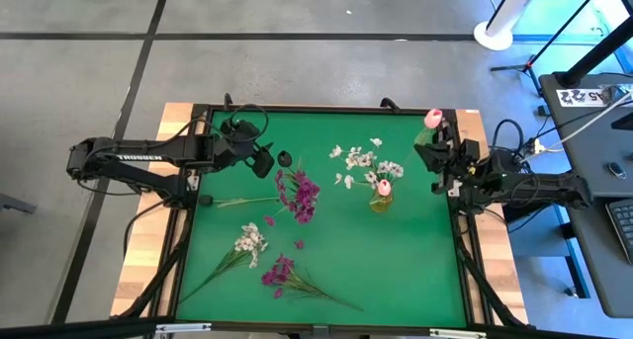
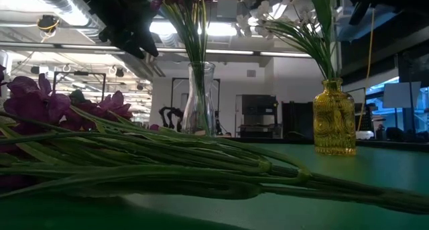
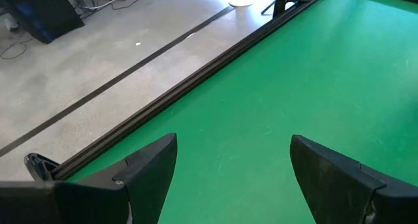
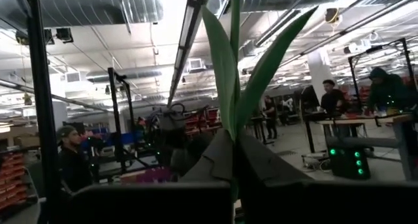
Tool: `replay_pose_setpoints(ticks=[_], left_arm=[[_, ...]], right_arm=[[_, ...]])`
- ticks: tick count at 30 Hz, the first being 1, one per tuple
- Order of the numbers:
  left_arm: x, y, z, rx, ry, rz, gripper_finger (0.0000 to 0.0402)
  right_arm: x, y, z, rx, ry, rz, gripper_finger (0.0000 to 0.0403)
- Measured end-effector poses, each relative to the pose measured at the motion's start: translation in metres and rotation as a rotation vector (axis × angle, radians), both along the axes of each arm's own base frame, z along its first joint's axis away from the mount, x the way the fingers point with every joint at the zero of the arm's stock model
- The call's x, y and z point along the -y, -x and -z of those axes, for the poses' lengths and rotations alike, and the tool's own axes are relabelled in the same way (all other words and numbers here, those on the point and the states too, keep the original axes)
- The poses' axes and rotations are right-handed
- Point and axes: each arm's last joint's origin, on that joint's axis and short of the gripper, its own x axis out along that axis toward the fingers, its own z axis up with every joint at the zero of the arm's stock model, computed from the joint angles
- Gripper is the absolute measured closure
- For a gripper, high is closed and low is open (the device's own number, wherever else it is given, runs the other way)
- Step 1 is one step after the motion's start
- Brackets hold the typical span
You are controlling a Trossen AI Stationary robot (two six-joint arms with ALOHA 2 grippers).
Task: Sort flowers into vase by color
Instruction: Put the pink tulip into the yellow vase
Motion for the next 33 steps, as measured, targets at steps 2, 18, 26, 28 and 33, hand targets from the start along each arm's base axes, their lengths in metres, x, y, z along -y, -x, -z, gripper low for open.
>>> replay_pose_setpoints(ticks=[2,18,26,28,33], left_arm=[[0.000,0.000,0.000,0.000,0.000,0.000,0.0109],[0.000,0.001,0.001,0.006,0.014,-0.013,0.0109],[0.000,0.001,0.001,0.008,0.015,-0.014,0.0109],[0.000,0.001,0.001,0.007,0.015,-0.014,0.0109],[0.000,0.001,0.001,0.007,0.017,-0.012,0.0109]], right_arm=[[-0.001,0.000,0.000,0.000,0.008,-0.002,0.0403],[-0.006,0.039,-0.071,0.089,0.036,-0.094,0.0403],[-0.011,0.020,-0.063,0.094,0.004,-0.313,0.0403],[-0.011,0.011,-0.057,0.077,0.004,-0.332,0.0403],[-0.009,-0.008,-0.037,-0.025,0.017,-0.257,0.0403]])
